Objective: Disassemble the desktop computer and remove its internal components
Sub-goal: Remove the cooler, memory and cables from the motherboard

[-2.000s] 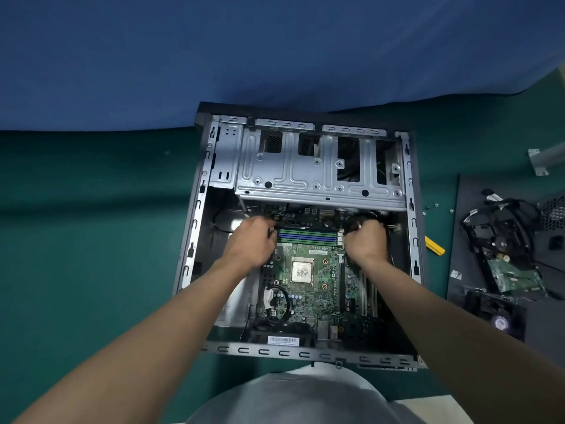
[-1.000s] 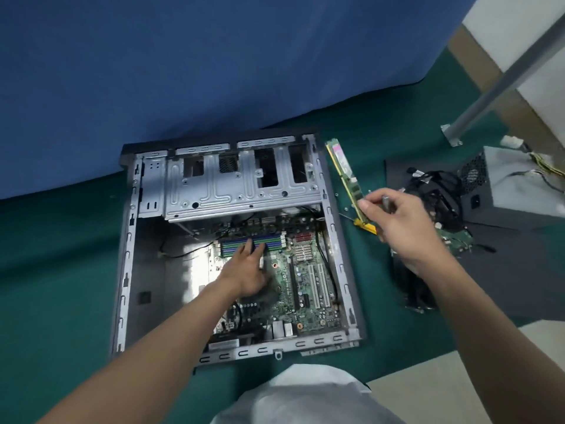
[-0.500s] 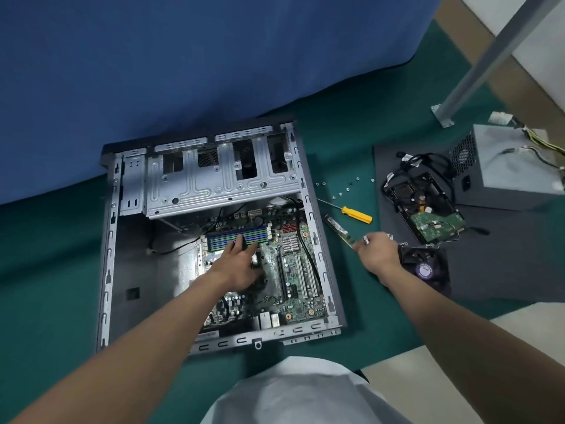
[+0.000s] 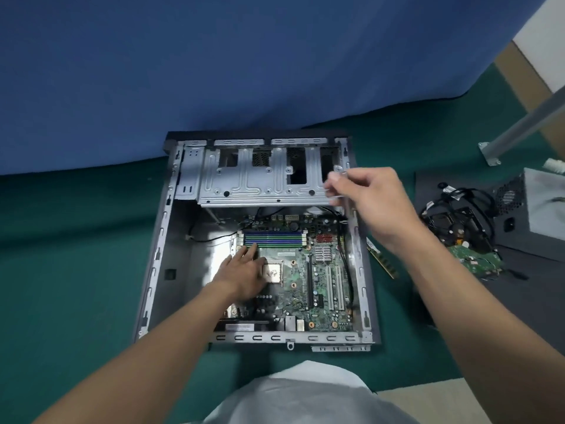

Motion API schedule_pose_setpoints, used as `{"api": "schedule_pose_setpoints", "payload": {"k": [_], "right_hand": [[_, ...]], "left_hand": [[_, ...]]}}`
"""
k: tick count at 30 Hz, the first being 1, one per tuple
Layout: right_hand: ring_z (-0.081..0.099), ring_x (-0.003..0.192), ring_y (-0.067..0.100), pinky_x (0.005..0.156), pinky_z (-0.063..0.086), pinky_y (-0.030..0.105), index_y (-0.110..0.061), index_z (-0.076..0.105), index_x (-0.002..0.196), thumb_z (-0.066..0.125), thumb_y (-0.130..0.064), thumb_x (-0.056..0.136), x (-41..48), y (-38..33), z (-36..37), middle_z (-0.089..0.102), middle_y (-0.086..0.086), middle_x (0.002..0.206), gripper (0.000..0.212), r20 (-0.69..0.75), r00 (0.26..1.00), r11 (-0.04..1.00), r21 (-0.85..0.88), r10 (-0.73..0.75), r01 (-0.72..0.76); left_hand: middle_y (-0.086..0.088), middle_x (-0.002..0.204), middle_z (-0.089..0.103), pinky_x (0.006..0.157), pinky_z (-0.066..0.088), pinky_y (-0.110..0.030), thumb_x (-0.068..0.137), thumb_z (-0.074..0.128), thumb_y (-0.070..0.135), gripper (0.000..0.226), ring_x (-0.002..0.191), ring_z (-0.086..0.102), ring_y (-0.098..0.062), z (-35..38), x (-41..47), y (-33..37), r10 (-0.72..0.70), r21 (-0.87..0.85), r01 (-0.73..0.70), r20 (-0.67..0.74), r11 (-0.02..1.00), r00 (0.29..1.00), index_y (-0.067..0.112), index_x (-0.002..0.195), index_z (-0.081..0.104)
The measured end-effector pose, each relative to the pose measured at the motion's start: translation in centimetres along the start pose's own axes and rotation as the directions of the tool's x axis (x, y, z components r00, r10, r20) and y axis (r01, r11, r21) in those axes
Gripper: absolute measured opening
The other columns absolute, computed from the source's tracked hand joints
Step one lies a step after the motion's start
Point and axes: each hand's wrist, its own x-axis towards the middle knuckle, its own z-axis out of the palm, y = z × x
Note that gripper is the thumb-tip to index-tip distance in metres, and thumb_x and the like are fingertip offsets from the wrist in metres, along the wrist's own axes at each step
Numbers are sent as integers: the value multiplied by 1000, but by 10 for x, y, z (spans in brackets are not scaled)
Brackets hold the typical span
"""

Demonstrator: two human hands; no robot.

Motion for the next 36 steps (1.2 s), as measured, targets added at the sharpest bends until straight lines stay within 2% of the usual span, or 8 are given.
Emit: {"api": "schedule_pose_setpoints", "payload": {"k": [2, 5, 7, 10, 14, 21, 29, 36], "right_hand": [[66, 91, 4, 90, 48, 30, -24, 76, 79, 64, -32, 86, 0, -5, 22, 73, -4, 92, 16, 178, 984, 995, 88, 22, -39], [57, 72, -13, 65, 36, 11, -32, 73, 89, 59, -44, 88, 2, 8, 56, 69, -17, 86, 19, 284, 958, 992, -126, 37, -2], [51, 51, -6, 52, 35, 14, -23, 70, 85, 55, -42, 92, 5, 24, 75, 65, -8, 67, 25, 271, 962, 925, -360, -21, 121], [57, 73, 9, 67, 42, 27, -11, 68, 94, 53, -31, 97, 11, 43, 98, 68, 1, 82, 26, 295, 947, 725, -625, -125, 290], [54, 75, 11, 68, 35, 19, -10, 66, 107, 54, -24, 96, 18, 52, 122, 69, 4, 91, 22, 344, 924, 666, -651, -166, 363], [61, 95, 23, 83, 50, 34, -7, 66, 107, 51, -22, 98, 37, 50, 158, 69, 8, 100, 24, 496, 861, 556, -687, -111, 468], [58, 76, 25, 72, 50, 40, -5, 63, 93, 49, -15, 97, 48, 48, 174, 64, 9, 84, 18, 582, 811, 404, -731, -49, 549], [53, 67, 22, 62, 44, 33, -10, 59, 80, 53, -5, 92, 53, 49, 183, 55, 3, 72, 14, 587, 809, 355, -759, 10, 546]], "left_hand": [[-4, 163, -5, 120, 14, -46, 97, 46, 44, 56, 149, -1, -25, 3, -5, -11, 0, -18, -1, -20, 1000, 1000, 25, 147, 32], [4, 162, -7, 120, 10, -40, 98, 38, 52, 65, 149, -3, -20, 7, -12, -23, -11, -104, 6, -49, 995, 999, 19, 152, 23], [8, 162, -7, 119, 7, -38, 99, 32, 54, 68, 149, -4, -17, 10, -15, -27, -18, -171, 8, -54, 985, 998, 19, 155, 14], [9, 161, -4, 119, 10, -41, 99, 23, 58, 68, 149, -2, -17, 11, -19, -31, -34, -221, 21, -52, 975, 998, 21, 155, 11], [10, 161, -7, 119, 10, -47, 97, 17, 61, 68, 148, -8, -16, 11, -23, -34, -50, -225, 44, -18, 973, 999, 26, 155, 5], [7, 161, -5, 117, 11, -52, 97, 14, 63, 69, 148, -10, -15, 7, -32, -34, -96, -342, 120, 86, 932, 992, 28, 154, -4], [9, 160, -9, 117, 13, -58, 98, 14, 62, 69, 148, -10, -20, 2, -35, -33, -86, -367, 132, 140, 921, 986, 29, 153, -9], [7, 160, -11, 117, 11, -57, 98, 16, 61, 69, 148, -8, -22, 1, -36, -33, -79, -367, 127, 143, 921, 987, 27, 153, -9]]}}
